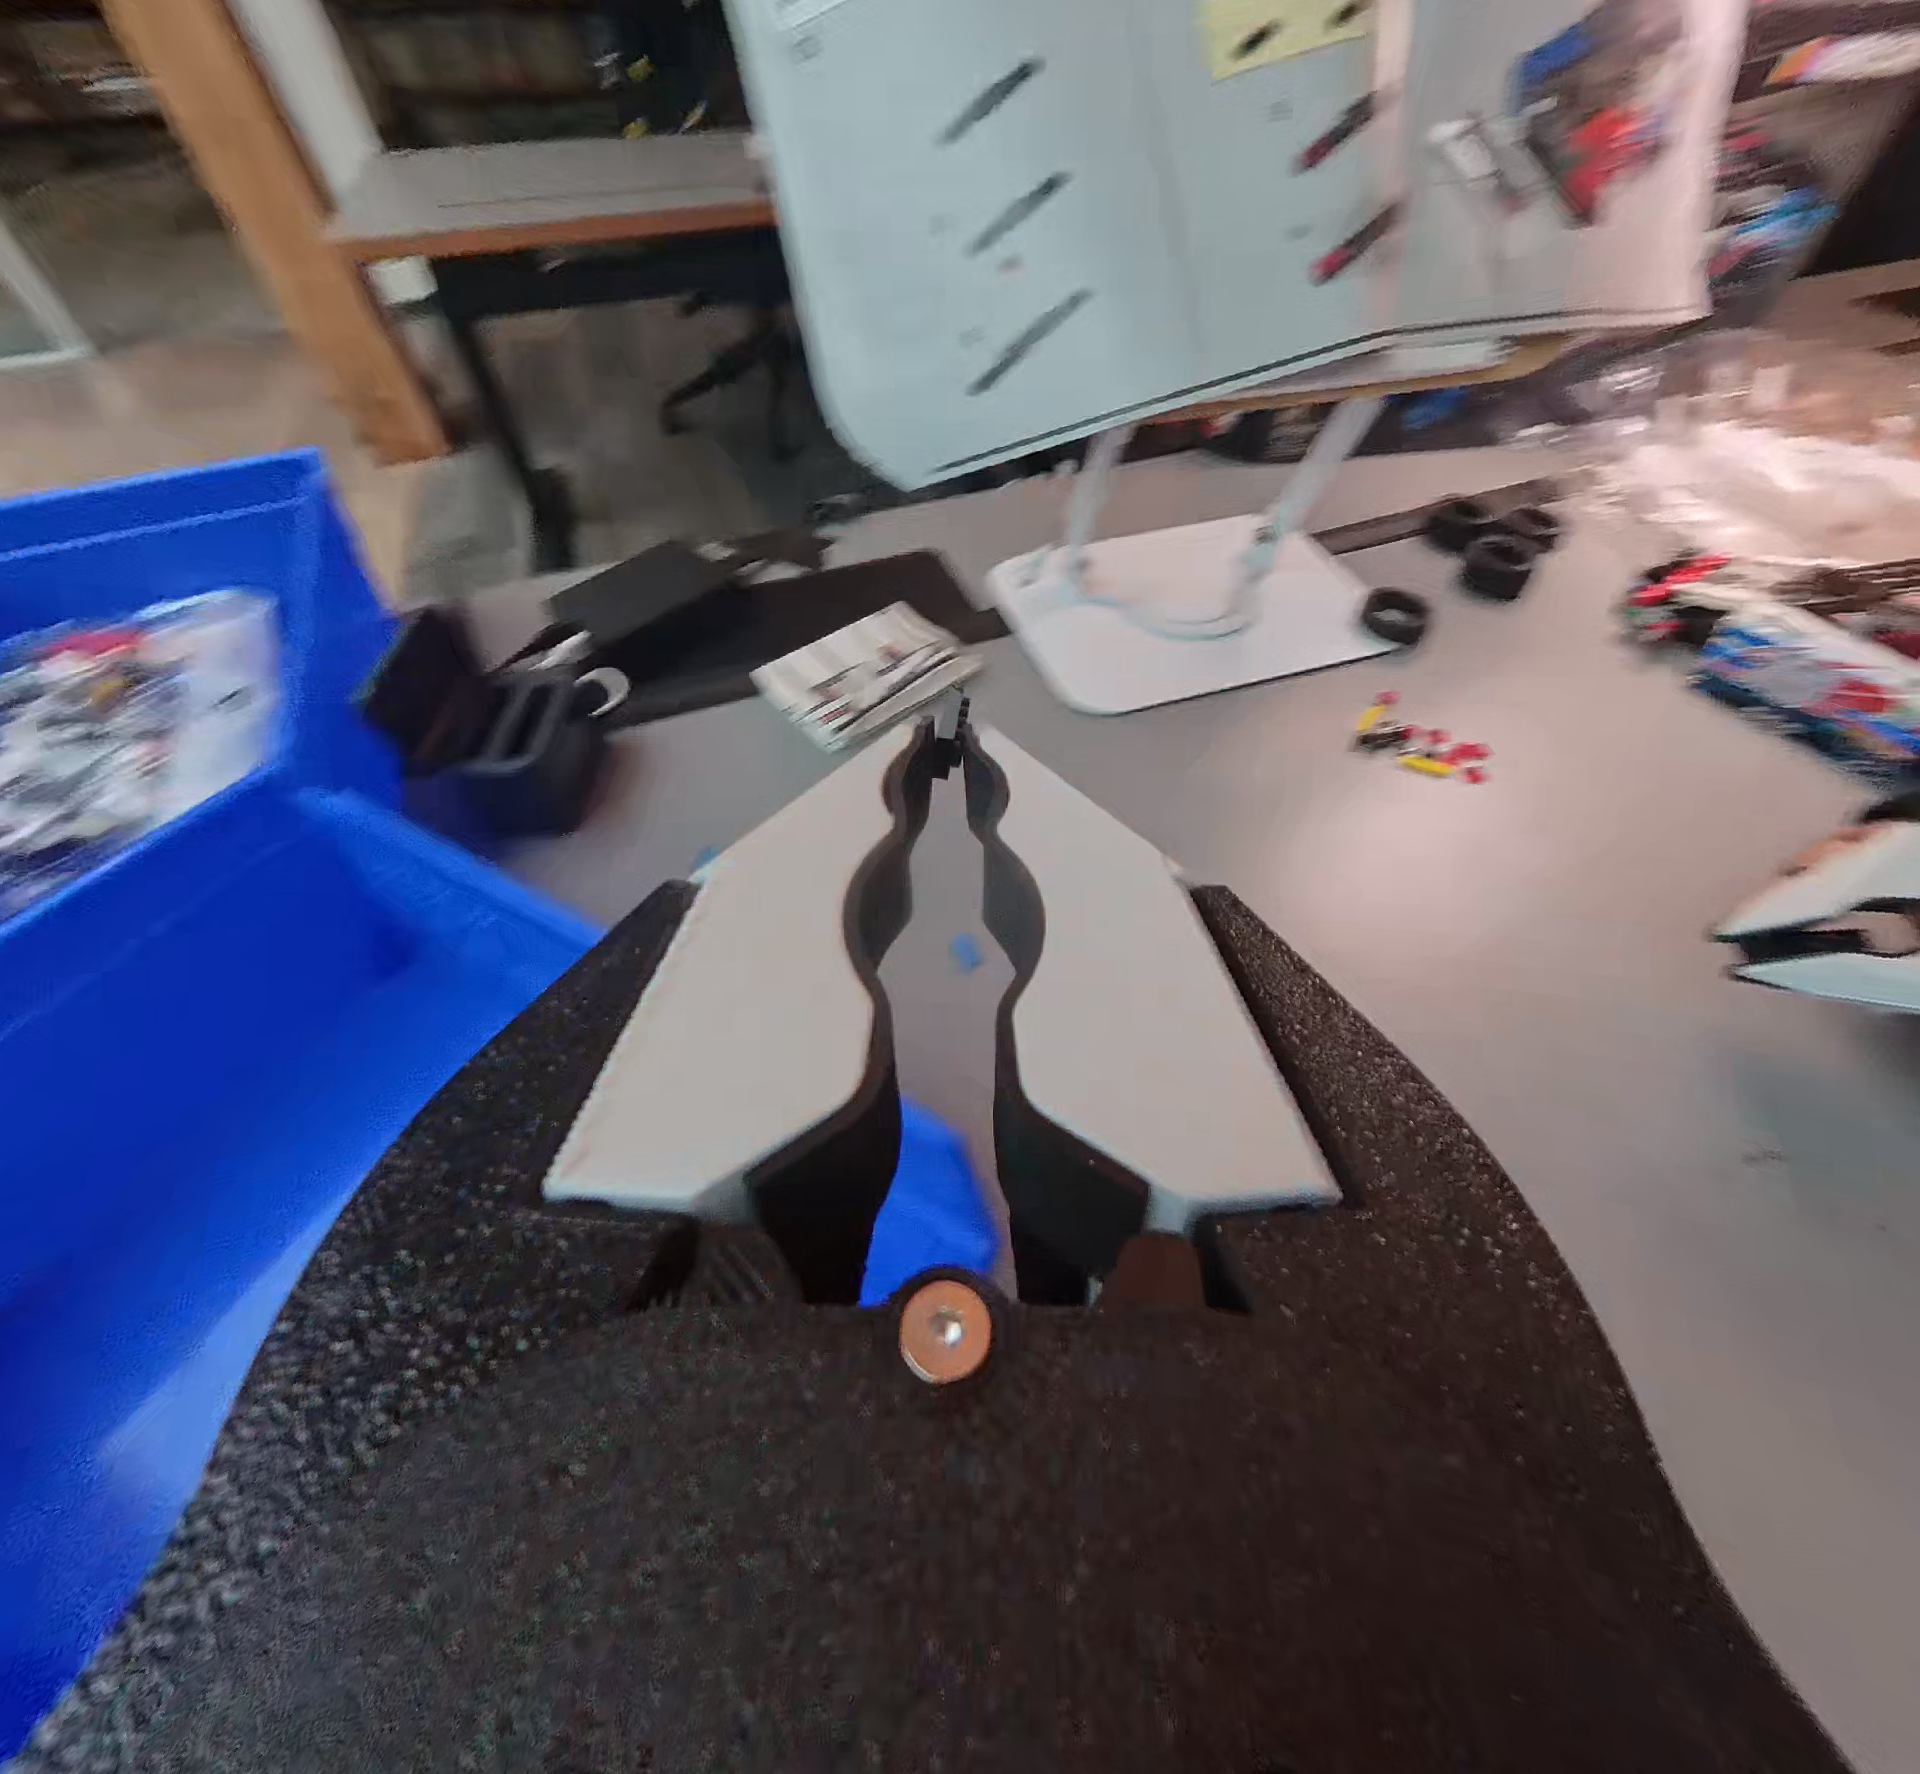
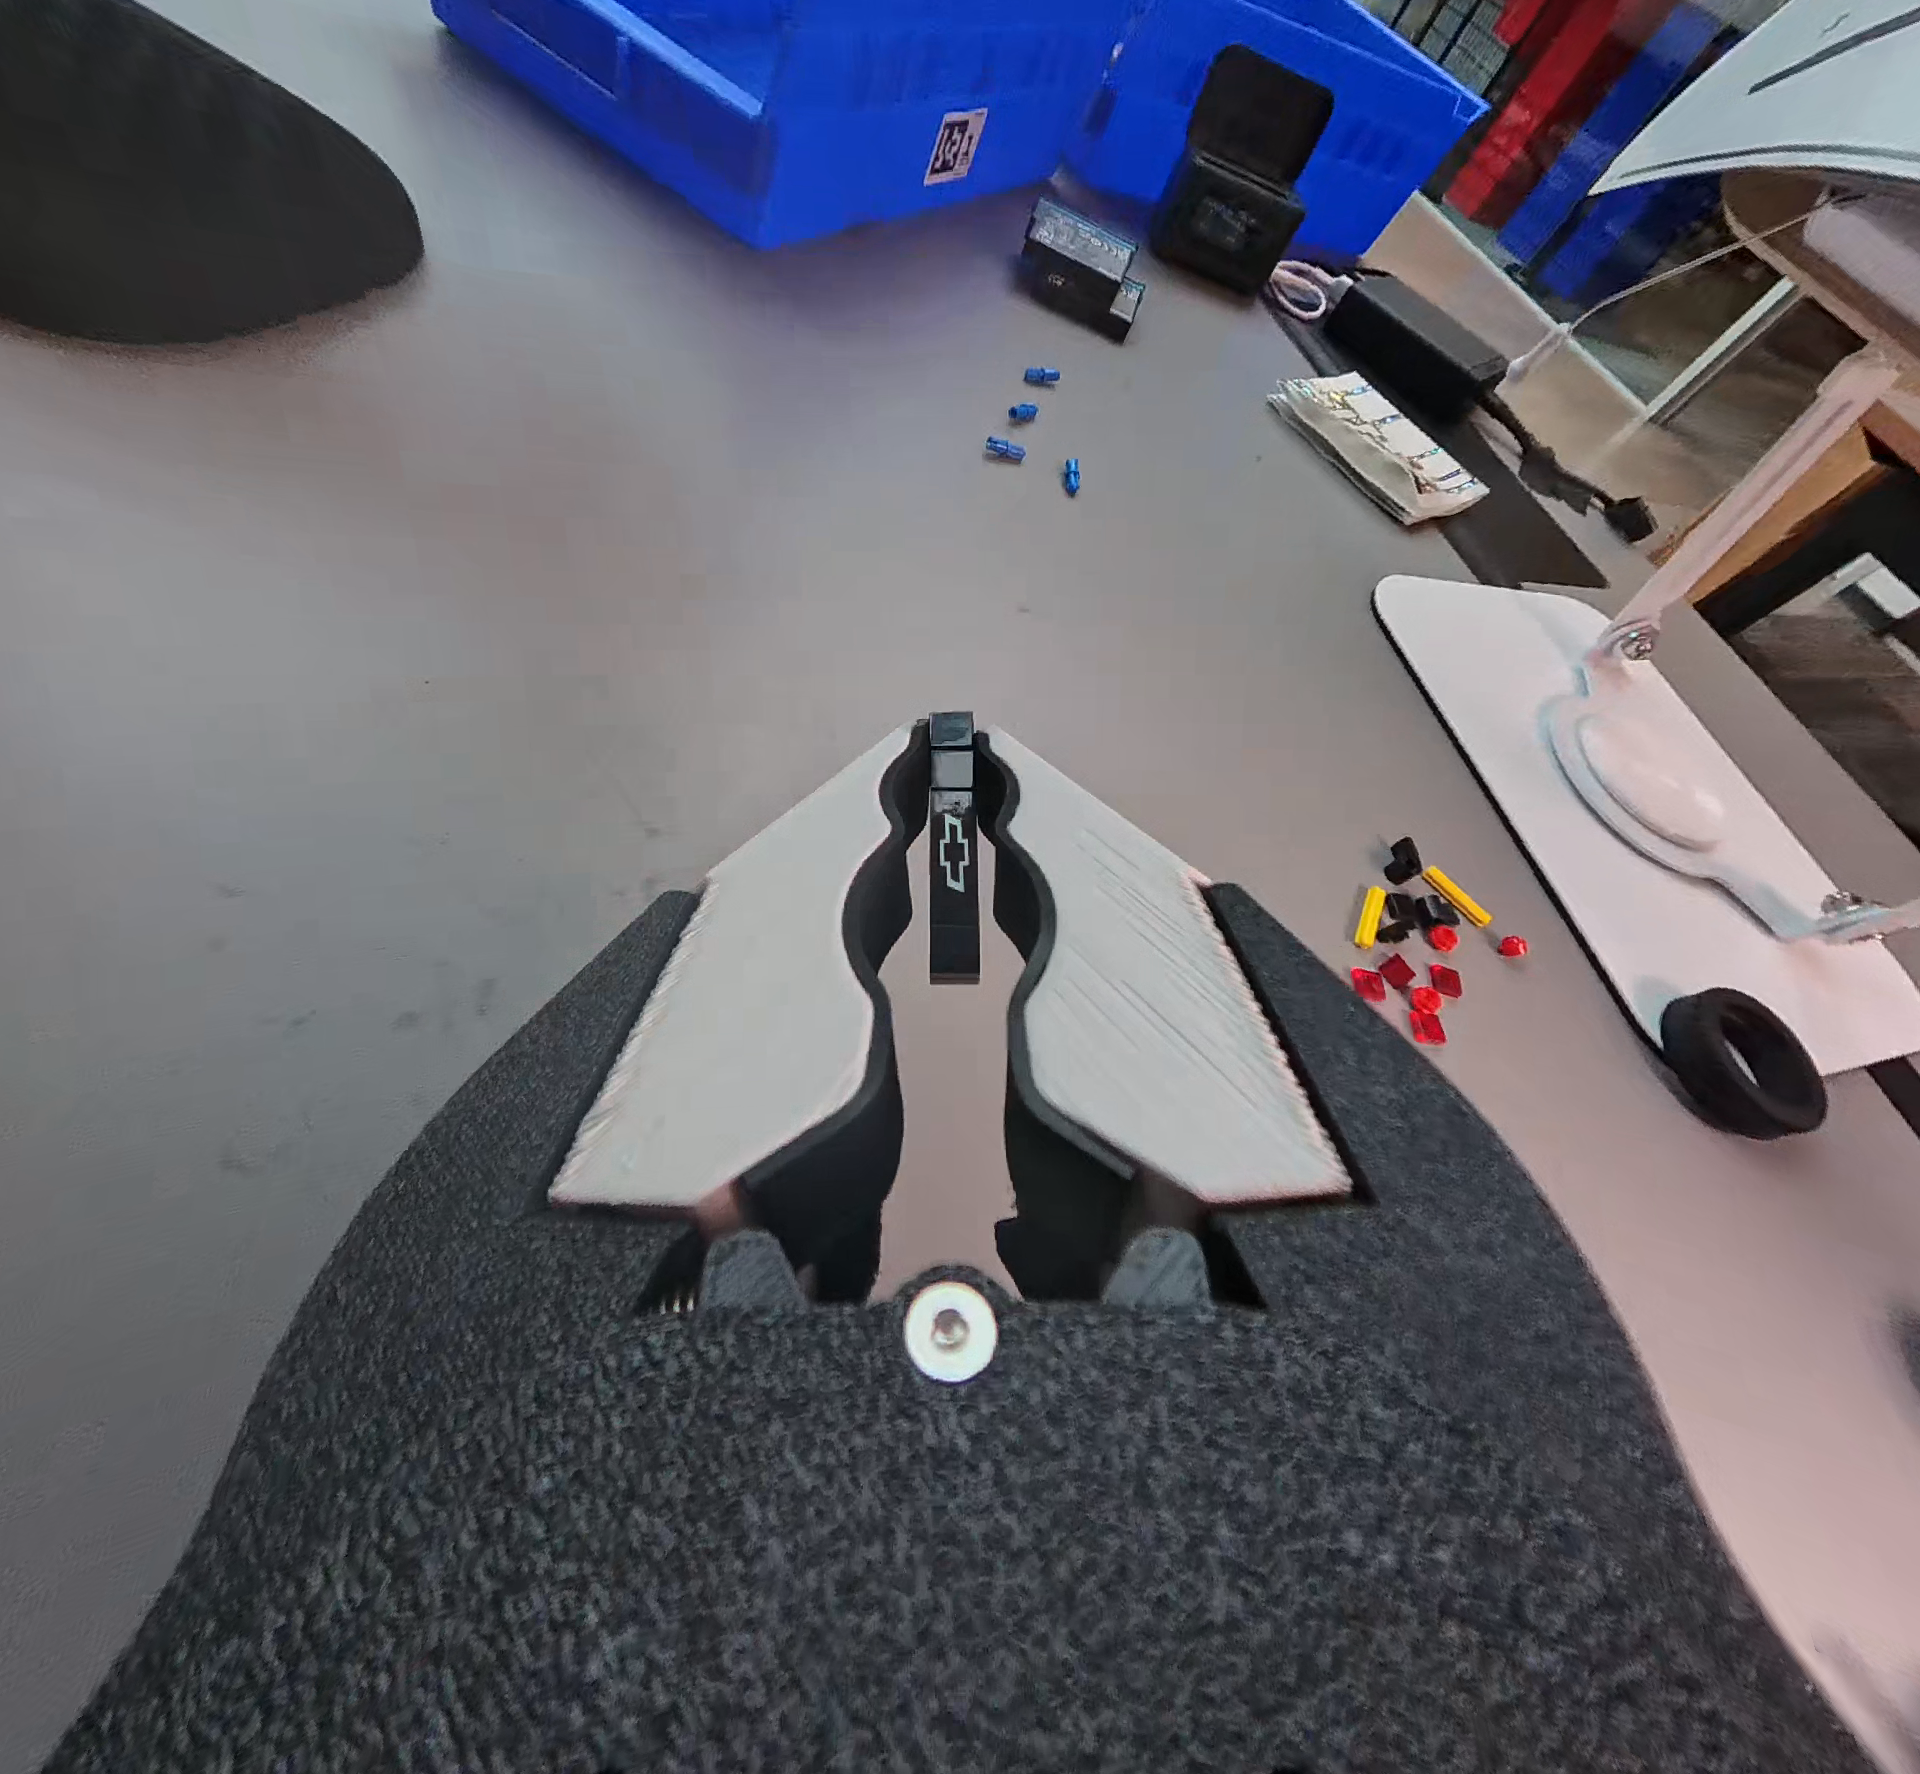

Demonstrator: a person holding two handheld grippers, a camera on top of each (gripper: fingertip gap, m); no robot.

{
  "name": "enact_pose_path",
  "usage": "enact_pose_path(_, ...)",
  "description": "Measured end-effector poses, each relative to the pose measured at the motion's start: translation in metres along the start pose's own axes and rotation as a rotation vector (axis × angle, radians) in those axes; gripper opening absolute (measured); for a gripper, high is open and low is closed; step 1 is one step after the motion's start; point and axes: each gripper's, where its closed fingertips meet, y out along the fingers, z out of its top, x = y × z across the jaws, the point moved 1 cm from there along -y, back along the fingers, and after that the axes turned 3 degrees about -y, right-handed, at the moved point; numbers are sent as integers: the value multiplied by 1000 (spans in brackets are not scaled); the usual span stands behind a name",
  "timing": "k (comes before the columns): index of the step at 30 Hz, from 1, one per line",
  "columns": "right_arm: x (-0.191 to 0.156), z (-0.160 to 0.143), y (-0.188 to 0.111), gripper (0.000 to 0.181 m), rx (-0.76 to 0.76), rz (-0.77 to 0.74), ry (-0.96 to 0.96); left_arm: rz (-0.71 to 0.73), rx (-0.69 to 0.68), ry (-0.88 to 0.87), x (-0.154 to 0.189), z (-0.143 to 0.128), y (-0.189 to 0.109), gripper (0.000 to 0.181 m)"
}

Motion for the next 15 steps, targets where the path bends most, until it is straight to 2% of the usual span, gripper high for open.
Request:
enact_pose_path(3,1,1,0,8,12,17,75,276,-197,-16,-79,-32,-30,11)
enact_pose_path(5,4,4,-2,8,35,14,119,316,-310,-42,-97,-61,-38,16)
enact_pose_path(7,8,8,-4,8,62,16,170,317,-320,-40,-97,-73,-39,22)
enact_pose_path(9,13,12,-6,8,90,10,240,289,-252,3,-82,-64,-37,31)
enact_pose_path(11,18,15,-8,8,115,10,323,185,-134,45,-51,-41,-30,31)
enact_pose_path(13,22,23,-10,8,170,25,437,-70,-54,33,7,-23,-17,31)
enact_pose_path(15,22,33,-13,8,248,77,580,-366,-25,23,75,-18,-5,33)
